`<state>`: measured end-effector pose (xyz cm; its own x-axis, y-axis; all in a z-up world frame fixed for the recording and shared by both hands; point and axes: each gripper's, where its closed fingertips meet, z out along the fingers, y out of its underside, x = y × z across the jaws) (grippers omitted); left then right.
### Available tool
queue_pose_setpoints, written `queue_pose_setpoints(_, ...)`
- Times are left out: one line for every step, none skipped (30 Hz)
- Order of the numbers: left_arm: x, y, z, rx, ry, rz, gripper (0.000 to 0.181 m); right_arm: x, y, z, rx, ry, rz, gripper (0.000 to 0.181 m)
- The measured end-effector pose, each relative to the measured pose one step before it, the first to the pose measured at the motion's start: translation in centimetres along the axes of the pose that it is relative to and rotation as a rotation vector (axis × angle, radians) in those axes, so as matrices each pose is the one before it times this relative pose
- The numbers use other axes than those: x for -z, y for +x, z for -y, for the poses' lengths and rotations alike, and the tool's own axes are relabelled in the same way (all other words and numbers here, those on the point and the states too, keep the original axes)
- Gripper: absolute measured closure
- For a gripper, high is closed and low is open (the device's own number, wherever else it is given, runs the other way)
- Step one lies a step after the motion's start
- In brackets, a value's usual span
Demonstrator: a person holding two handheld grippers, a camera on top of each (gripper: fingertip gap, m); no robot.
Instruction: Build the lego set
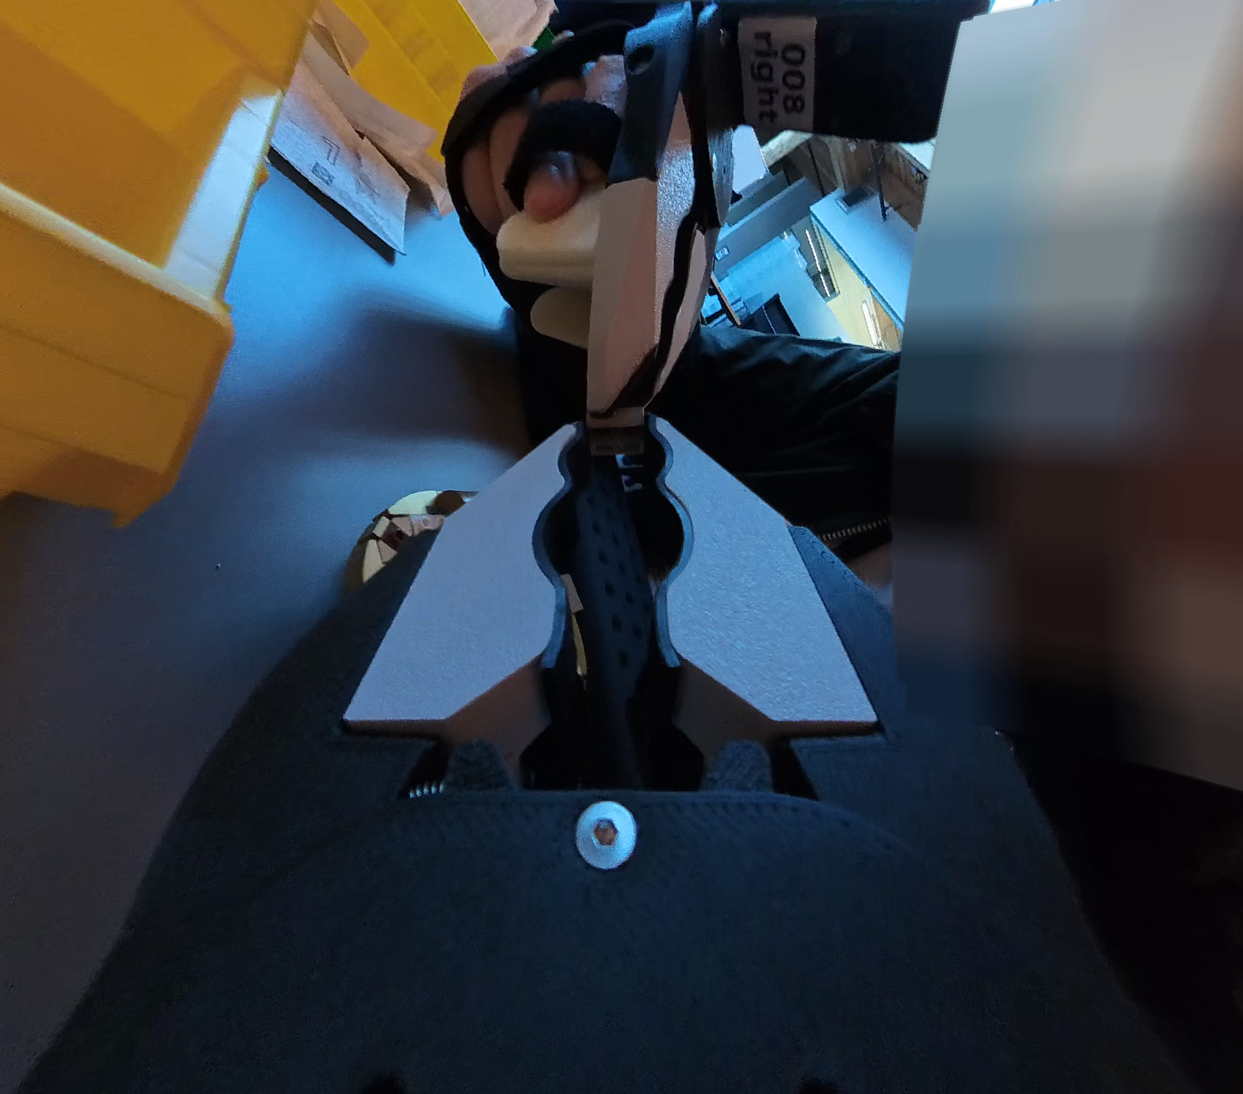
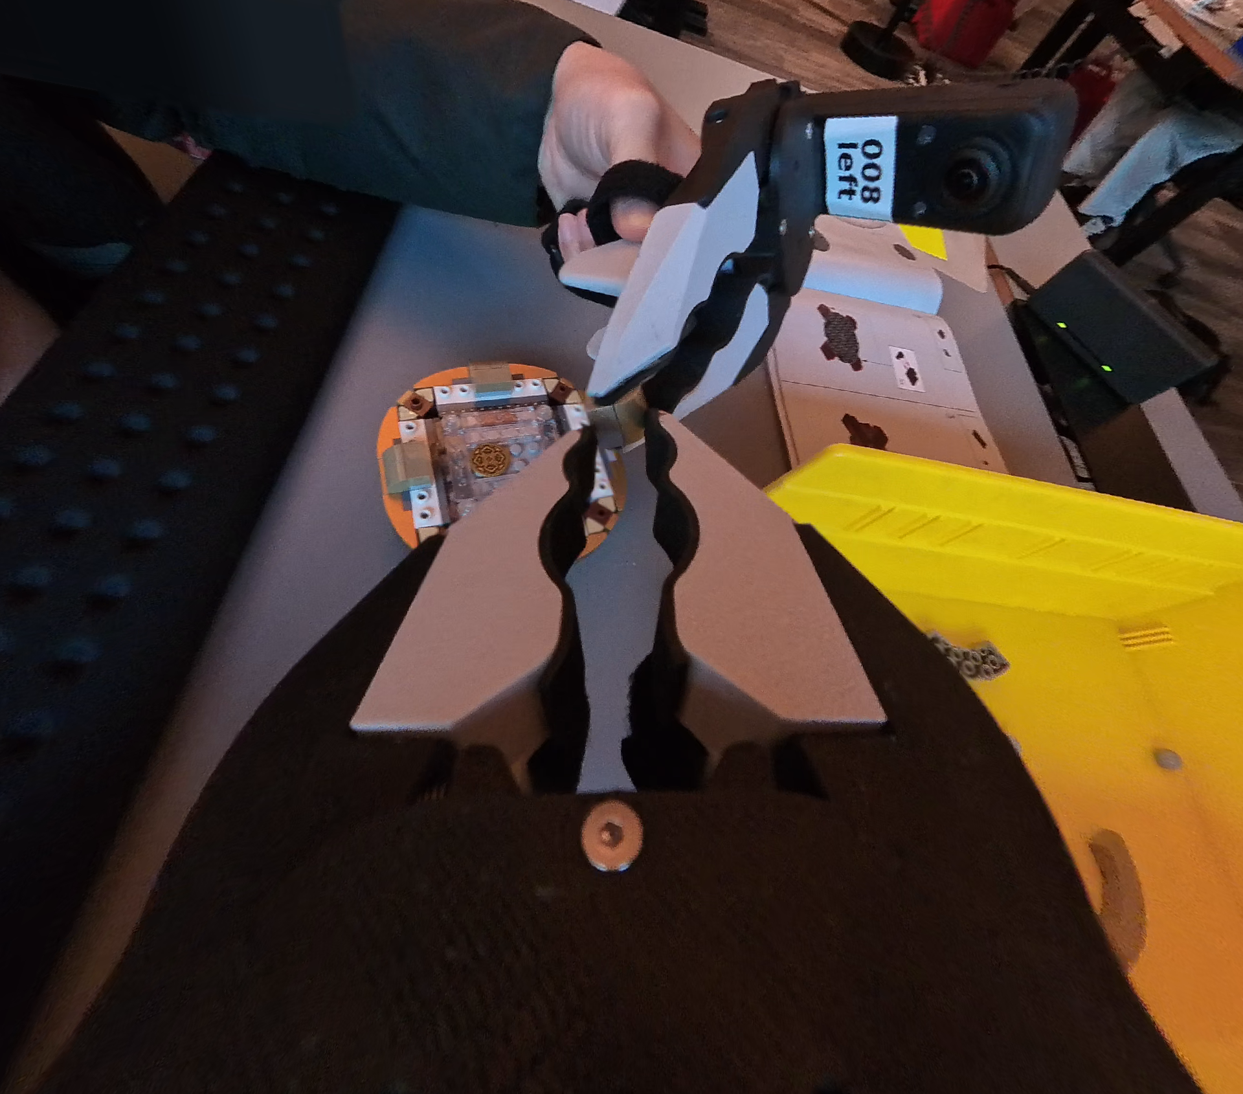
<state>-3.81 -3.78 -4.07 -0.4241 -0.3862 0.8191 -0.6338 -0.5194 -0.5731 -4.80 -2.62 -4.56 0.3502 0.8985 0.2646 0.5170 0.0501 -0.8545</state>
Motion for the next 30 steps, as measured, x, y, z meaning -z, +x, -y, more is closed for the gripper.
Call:
queue_pose_setpoints(-0.117,0.183,-0.211,0.0005,-0.0126,-0.0142,0.168,0.043,-0.233,0.093,-0.0054,0.0069,0.0178,0.169)
queue_pose_setpoints(-0.104,0.12,-0.159,-0.0015,-0.0105,-0.0084,0.167,0.034,-0.255,0.085,-0.0054,0.0065,0.0188,0.169)
queue_pose_setpoints(-0.097,0.086,-0.169,-0.0029,-0.01,-0.0051,0.166,0.014,-0.158,0.021,-0.0043,0.0028,0.0124,0.169)
queue_pose_setpoints(-0.118,0.117,-0.232,-0.0038,-0.0152,-0.0062,0.167,0.007,-0.239,0.026,-0.0057,0.0041,0.0182,0.169)
queue_pose_setpoints(-0.07,0.071,-0.099,-0.0048,-0.006,-0.003,0.166,-0.001,-0.211,0.038,-0.008,0.0043,0.0172,0.169)
queue_pose_setpoints(-0.009,0.09,0.033,-0.0034,0.0029,-0.0051,0.166,0.032,-0.016,0.029,-0.0068,0.0055,0.0049,0.168)
queue_pose_setpoints(-0.021,0.18,0.012,-0.003,0.0007,-0.011,0.167,0.041,-0.035,0.142,-0.0054,0.0132,0.0071,0.168)
queue_pose_setpoints(0.089,0.143,0.249,-0.0096,0.0145,-0.006,0.167,0.065,0.057,0.172,-0.0087,0.0169,0.0032,0.168)
queue_pose_setpoints(0.23,0.232,0.574,-0.0243,0.0334,-0.0069,0.167,0.132,0.38,0.323,-0.0146,0.0298,-0.0157,0.168)
queue_pose_setpoints(0.275,0.243,0.741,-0.0418,0.0434,-0.002,0.167,0.233,0.675,0.546,-0.0195,0.048,-0.0302,0.168)
queue_pose_setpoints(0.301,0.059,0.706,-0.0536,0.0384,0.0173,0.167,0.296,0.661,0.526,-0.0358,0.047,-0.02,0.167)
queue_pose_setpoints(0.338,-0.403,0.532,-0.066,0.0228,0.0528,0.167,0.333,0.766,0.343,-0.0679,0.0303,-0.0138,0.162)
queue_pose_setpoints(0.348,-0.621,0.55,-0.0895,0.0249,0.0714,0.167,0.368,0.683,0.56,-0.0824,0.0377,-0.0014,0.149)
queue_pose_setpoints(0.316,-0.218,0.718,-0.1065,0.041,0.051,0.167,0.414,0.294,0.796,-0.0764,0.0513,0.0207,0.139)
queue_pose_setpoints(0.245,0.066,0.87,-0.0949,0.0529,0.0353,0.167,0.388,-0.083,0.798,-0.0508,0.0553,0.0346,0.131)
queue_pose_setpoints(0.17,0.183,0.8,-0.0812,0.0495,0.0253,0.167,0.238,0.352,0.556,-0.0364,0.0418,-0.0098,0.132)
queue_pose_setpoints(0.081,0.381,0.633,-0.0745,0.0369,0.0074,0.168,0.105,0.769,0.087,-0.0087,0.0104,-0.0483,0.134)
queue_pose_setpoints(-0.005,0.357,0.377,-0.0436,0.0205,0.0034,0.168,0.002,0.454,-0.151,0.0185,-0.0078,-0.0362,0.137)
queue_pose_setpoints(-0.125,0.308,0.031,-0.0197,-0.0045,-0.003,0.168,-0.076,0.061,-0.094,0.0365,-0.0065,-0.0198,0.14)
queue_pose_setpoints(-0.163,0.148,-0.138,-0.0061,-0.0165,-0.0009,0.168,-0.106,-0.002,-0.001,0.0387,-0.0035,-0.0206,0.142)
queue_pose_setpoints(-0.173,0.16,-0.061,-0.0051,-0.0058,-0.0037,0.167,-0.127,-0.238,0.089,0.0287,0.0002,-0.0058,0.144)
queue_pose_setpoints(-0.132,0.173,0.016,-0.0078,0.0054,-0.0053,0.168,-0.112,-0.351,0.131,0.0148,0.0035,0.0063,0.149)
queue_pose_setpoints(-0.094,0.018,0.05,-0.0085,0.0089,0.0036,0.168,-0.089,-0.216,0.14,0.0045,0.0067,0.0022,0.152)
queue_pose_setpoints(-0.047,-0.089,0.01,-0.008,0.0053,0.0091,0.168,-0.061,-0.171,0.1,-0.0042,0.0079,0.0066,0.155)
queue_pose_setpoints(-0.025,-0.029,-0.069,-0.0054,-0.0014,0.0037,0.168,-0.032,-0.229,0.035,-0.0111,0.0051,0.0161,0.159)
queue_pose_setpoints(-0.024,-0.014,-0.147,-0.0017,-0.0082,0.0003,0.167,-0.021,-0.257,0.057,-0.0136,0.0078,0.0221,0.165)
queue_pose_setpoints(-0.025,-0.004,-0.084,0.0008,-0.005,-0.0005,0.167,0.011,-0.107,0.096,-0.0172,0.0119,0.0137,0.167)
queue_pose_setpoints(-0.021,0.021,-0.004,-0.0019,-0.0005,-0.0009,0.167,0.012,0.001,0.141,-0.0196,0.0159,0.0091,0.168)
queue_pose_setpoints(-0.026,0.055,0.043,-0.0047,0.0036,-0.0005,0.167,0.0,-0.042,0.076,-0.0246,0.0123,0.0141,0.167)
queue_pose_setpoints(0.005,-0.052,0.021,-0.0056,0.0025,0.0067,0.167,-0.017,0.037,-0.029,-0.0261,0.0057,0.0111,0.167)
